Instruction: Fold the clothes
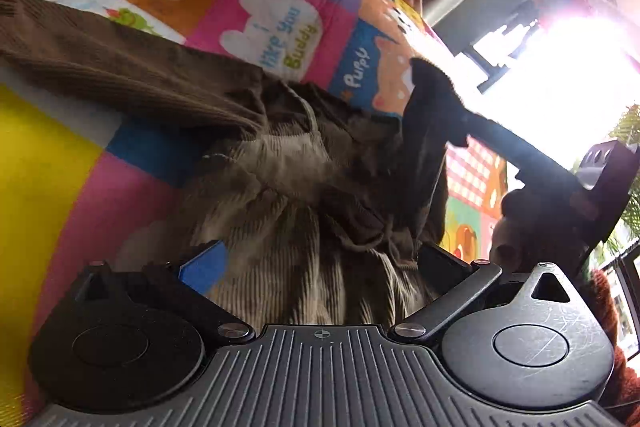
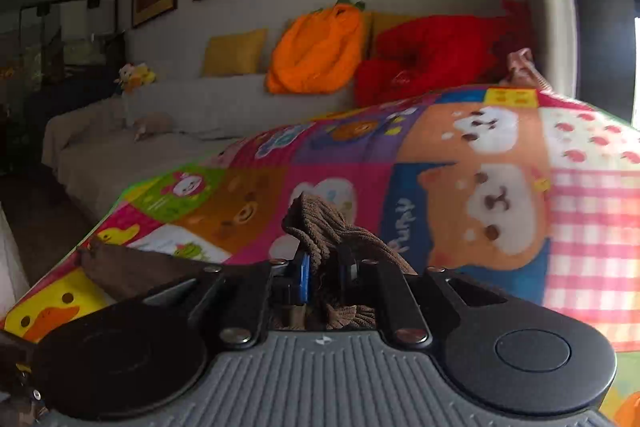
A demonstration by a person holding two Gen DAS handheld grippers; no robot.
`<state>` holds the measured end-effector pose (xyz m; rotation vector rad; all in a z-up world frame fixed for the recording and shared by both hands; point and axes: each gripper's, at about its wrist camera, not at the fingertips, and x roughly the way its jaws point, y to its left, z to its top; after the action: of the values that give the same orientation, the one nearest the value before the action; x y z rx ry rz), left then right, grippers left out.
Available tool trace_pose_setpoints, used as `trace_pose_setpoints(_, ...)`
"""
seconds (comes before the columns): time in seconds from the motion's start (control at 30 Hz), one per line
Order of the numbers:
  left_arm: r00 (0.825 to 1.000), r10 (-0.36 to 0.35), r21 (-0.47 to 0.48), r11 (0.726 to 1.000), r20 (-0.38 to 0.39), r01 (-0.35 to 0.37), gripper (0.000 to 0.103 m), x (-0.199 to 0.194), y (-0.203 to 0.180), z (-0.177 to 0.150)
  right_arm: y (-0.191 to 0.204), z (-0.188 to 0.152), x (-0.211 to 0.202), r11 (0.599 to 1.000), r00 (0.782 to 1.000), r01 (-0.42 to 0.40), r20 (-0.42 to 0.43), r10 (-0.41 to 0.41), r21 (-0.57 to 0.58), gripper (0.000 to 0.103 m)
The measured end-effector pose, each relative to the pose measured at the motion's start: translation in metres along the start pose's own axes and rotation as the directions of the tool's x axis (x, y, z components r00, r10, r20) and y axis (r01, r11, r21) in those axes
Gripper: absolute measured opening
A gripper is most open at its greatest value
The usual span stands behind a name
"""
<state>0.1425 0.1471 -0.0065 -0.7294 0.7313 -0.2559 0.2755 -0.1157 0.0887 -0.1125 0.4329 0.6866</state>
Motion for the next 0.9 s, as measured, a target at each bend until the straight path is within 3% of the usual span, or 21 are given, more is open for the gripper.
trace_pose_setpoints(0.03, 1.000, 0.011, -0.021, 1.000, 0.011, -0.011, 0.103, -0.004, 0.006, 0.003, 0.004, -0.006, 0.005, 1.000, 1.000, -0.017, -0.015, 0.016, -0.004, 0.018)
trace_pose_setpoints(0.1, 0.999, 0.034, -0.063, 0.997, 0.032, -0.032, 0.103, -0.011, 0.017, 0.009, 0.011, -0.015, 0.010, 0.999, 0.999, -0.044, -0.032, 0.044, -0.008, 0.036)
trace_pose_setpoints(0.23, 0.994, 0.084, -0.183, 0.981, 0.075, -0.069, 0.103, -0.018, 0.044, 0.025, 0.007, -0.020, -0.008, 0.999, 0.999, -0.050, 0.001, 0.050, 0.017, 0.049)
trace_pose_setpoints(0.33, 0.982, 0.134, -0.270, 0.958, 0.132, -0.095, 0.103, -0.015, 0.059, 0.040, -0.009, -0.022, -0.023, 0.998, 1.000, -0.007, 0.024, 0.005, 0.058, 0.056)
trace_pose_setpoints(0.47, 0.947, 0.245, -0.350, 0.923, 0.206, -0.162, 0.103, -0.007, 0.069, 0.058, -0.031, -0.045, -0.044, 0.991, 0.998, 0.060, 0.026, -0.064, 0.123, 0.061)
trace_pose_setpoints(0.63, 0.879, 0.384, -0.454, 0.861, 0.283, -0.230, 0.101, 0.004, 0.081, 0.080, -0.049, -0.091, -0.069, 0.966, 0.990, 0.136, -0.008, -0.138, 0.219, 0.061)
trace_pose_setpoints(0.67, 0.861, 0.415, -0.462, 0.850, 0.294, -0.252, 0.098, 0.007, 0.082, 0.085, -0.053, -0.099, -0.075, 0.960, 0.989, 0.144, -0.012, -0.146, 0.241, 0.061)
trace_pose_setpoints(0.73, 0.821, 0.485, -0.398, 0.846, 0.301, -0.353, 0.067, 0.020, 0.073, 0.093, -0.061, -0.113, -0.086, 0.945, 0.987, 0.161, -0.019, -0.162, 0.284, 0.061)
trace_pose_setpoints(0.8, 0.811, 0.507, -0.276, 0.857, 0.291, -0.436, 0.053, 0.036, 0.066, 0.100, -0.069, -0.122, -0.096, 0.930, 0.983, 0.180, -0.020, -0.183, 0.319, 0.061)
trace_pose_setpoints(0.87, 0.812, 0.508, -0.191, 0.861, 0.287, -0.471, 0.037, 0.047, 0.056, 0.105, -0.078, -0.128, -0.108, 0.918, 0.978, 0.202, -0.016, -0.209, 0.342, 0.062)
trace_pose_setpoints(0.9, 0.819, 0.492, -0.149, 0.871, 0.295, -0.469, 0.022, 0.049, 0.047, 0.107, -0.082, -0.130, -0.113, 0.912, 0.975, 0.212, -0.013, -0.222, 0.350, 0.062)
